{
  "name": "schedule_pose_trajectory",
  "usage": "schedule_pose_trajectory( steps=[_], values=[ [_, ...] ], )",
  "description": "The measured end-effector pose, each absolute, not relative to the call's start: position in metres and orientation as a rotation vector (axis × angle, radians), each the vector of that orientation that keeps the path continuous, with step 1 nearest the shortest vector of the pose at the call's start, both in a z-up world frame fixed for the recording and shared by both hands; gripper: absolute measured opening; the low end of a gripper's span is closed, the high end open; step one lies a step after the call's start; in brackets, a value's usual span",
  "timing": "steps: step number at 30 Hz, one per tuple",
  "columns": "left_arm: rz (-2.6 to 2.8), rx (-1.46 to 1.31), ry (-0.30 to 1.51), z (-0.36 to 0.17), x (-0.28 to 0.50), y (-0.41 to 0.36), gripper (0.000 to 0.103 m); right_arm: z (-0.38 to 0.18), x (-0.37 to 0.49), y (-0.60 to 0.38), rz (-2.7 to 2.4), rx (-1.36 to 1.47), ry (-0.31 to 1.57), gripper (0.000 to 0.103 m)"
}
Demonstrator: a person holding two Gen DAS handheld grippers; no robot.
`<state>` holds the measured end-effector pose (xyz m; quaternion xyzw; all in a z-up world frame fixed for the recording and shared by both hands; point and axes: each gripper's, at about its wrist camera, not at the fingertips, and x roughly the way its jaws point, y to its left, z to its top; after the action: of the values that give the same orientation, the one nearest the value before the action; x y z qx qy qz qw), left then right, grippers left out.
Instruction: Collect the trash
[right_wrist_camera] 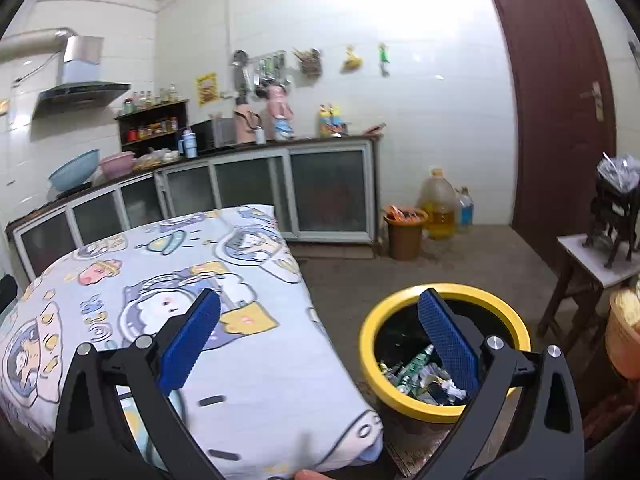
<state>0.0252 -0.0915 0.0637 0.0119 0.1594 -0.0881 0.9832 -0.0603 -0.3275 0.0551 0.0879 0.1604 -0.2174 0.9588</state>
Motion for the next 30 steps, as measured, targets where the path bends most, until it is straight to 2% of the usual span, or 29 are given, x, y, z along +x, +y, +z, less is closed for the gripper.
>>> schedule_pose_trajectory(
  steps=[7,15,30],
  values=[
    [-0.061,0.041,0.34,0.056,0.015,-0.065,0.095,0.056,-0.061,-0.289,-0.38,0.153,0.307,0.095],
    [-0.082,-0.027,0.534,0.012,0.013,-0.048,0.095,0.044,-0.063,-0.253,-0.323,0.116,0.323,0.095],
    [-0.076,-0.041,0.535,0.002,0.007,-0.041,0.095,0.026,-0.053,-0.23,-0.318,0.078,0.363,0.095]
  ],
)
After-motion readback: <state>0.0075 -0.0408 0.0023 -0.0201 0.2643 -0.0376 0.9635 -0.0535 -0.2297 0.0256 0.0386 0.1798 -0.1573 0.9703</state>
